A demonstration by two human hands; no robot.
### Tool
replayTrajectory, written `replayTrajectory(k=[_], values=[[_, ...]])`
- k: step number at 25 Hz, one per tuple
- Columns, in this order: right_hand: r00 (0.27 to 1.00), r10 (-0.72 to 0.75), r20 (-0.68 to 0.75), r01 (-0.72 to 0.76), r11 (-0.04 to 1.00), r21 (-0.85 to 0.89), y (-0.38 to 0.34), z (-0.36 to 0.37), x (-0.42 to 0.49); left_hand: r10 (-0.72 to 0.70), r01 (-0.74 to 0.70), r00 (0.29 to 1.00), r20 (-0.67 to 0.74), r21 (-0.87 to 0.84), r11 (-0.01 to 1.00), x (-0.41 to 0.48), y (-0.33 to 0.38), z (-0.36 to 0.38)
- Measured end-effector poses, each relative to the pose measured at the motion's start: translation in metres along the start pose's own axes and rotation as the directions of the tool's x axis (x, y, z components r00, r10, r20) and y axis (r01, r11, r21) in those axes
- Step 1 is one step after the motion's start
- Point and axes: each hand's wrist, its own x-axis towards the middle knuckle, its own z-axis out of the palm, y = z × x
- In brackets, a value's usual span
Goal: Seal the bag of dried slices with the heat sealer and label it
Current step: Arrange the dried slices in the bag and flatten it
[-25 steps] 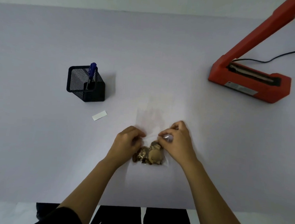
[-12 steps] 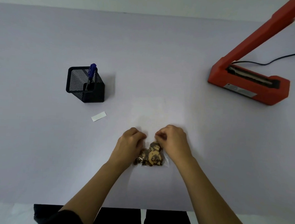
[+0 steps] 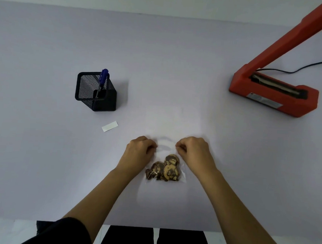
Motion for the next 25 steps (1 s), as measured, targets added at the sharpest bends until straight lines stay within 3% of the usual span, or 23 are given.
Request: replayTrajectory(k=[7,11,19,25], values=[[0.993,-0.084,0.088,0.08,0.996,0.043,-0.007,-0.002,0.008,0.168,-0.171,0.977,0.132,0.009,0.985,0.006,-0.003,-0.002],[0.987,-0.137,0.089,0.133,0.989,0.059,-0.001,0.0,0.013,0.159,-0.164,0.979,0.131,0.032,0.986,0.011,-0.009,-0.007],[0.981,-0.133,0.141,0.138,0.99,-0.022,0.0,-0.01,0.031,0.103,-0.143,0.938,0.331,0.1,0.985,0.041,-0.007,-0.029],[0.968,-0.012,0.249,0.026,0.998,-0.054,-0.003,-0.021,0.049,0.059,-0.155,0.907,0.416,0.202,0.967,0.062,-0.01,-0.035]])
